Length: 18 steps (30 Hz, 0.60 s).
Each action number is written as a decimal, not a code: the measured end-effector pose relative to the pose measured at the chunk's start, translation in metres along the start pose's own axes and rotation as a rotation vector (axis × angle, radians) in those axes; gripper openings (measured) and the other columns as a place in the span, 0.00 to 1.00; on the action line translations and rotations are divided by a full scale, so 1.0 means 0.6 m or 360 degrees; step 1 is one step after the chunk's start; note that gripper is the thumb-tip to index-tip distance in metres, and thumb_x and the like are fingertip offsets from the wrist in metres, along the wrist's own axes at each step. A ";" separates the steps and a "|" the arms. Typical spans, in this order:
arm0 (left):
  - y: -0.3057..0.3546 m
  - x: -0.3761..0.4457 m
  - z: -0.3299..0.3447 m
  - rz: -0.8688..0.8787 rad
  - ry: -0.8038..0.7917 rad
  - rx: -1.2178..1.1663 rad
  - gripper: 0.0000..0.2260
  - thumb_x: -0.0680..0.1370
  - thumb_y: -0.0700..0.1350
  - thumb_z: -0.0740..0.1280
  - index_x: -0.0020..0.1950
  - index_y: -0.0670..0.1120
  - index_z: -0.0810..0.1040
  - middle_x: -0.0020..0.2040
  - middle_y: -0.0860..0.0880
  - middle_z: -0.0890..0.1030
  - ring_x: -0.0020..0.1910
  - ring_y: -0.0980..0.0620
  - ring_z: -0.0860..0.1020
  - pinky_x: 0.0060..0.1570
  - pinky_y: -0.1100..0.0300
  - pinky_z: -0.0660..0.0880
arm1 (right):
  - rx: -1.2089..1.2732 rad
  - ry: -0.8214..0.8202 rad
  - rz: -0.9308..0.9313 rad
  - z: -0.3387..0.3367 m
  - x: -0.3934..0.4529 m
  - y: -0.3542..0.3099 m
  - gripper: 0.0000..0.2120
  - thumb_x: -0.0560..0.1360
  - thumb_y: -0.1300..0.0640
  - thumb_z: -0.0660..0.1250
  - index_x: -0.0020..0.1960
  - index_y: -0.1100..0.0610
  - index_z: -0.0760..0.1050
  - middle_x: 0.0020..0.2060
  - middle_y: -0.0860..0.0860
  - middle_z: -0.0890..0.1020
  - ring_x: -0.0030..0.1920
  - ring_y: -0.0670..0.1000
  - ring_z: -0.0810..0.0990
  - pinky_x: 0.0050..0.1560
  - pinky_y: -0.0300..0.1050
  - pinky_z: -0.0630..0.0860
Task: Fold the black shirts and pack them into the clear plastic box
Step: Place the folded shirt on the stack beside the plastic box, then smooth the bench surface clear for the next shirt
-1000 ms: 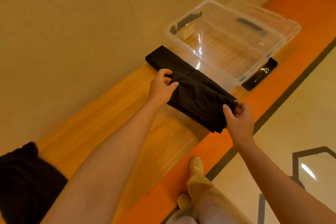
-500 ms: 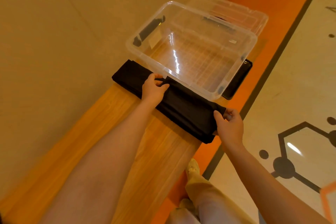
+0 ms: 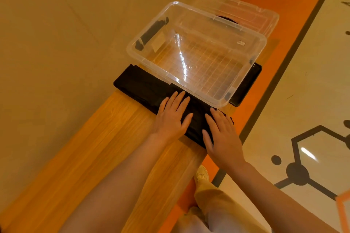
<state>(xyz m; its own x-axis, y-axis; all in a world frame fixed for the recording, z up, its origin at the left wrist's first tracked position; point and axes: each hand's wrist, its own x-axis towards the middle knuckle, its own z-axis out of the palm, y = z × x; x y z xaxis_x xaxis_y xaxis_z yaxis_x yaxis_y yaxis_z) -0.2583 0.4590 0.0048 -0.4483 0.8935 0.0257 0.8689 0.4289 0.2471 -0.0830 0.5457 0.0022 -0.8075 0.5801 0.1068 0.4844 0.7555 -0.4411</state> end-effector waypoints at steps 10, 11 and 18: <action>0.006 -0.001 0.001 -0.0189 -0.0322 0.0167 0.30 0.77 0.63 0.36 0.78 0.56 0.44 0.80 0.52 0.43 0.77 0.52 0.39 0.75 0.53 0.37 | -0.0093 -0.0150 -0.0007 0.026 -0.005 0.023 0.26 0.82 0.45 0.47 0.77 0.53 0.58 0.76 0.51 0.58 0.77 0.51 0.52 0.76 0.51 0.48; 0.006 -0.001 0.000 -0.0194 -0.0333 0.0177 0.30 0.77 0.63 0.36 0.78 0.56 0.44 0.80 0.52 0.43 0.77 0.52 0.39 0.75 0.53 0.37 | -0.0095 -0.0156 -0.0008 0.026 -0.005 0.023 0.26 0.82 0.45 0.47 0.77 0.52 0.58 0.76 0.51 0.58 0.77 0.51 0.52 0.76 0.51 0.48; 0.016 -0.013 0.004 -0.0172 -0.0080 0.0258 0.25 0.81 0.58 0.48 0.76 0.50 0.62 0.76 0.45 0.63 0.76 0.46 0.60 0.74 0.48 0.57 | -0.0138 -0.0196 -0.0042 0.019 -0.011 0.023 0.26 0.82 0.44 0.46 0.77 0.53 0.57 0.77 0.52 0.58 0.77 0.52 0.51 0.76 0.52 0.48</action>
<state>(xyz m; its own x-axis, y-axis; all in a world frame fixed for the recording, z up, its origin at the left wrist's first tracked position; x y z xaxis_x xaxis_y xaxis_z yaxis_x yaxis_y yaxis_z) -0.2458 0.4567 0.0049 -0.5331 0.8450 -0.0417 0.8407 0.5346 0.0863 -0.0747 0.5488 -0.0147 -0.8529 0.5221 0.0046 0.4856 0.7965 -0.3604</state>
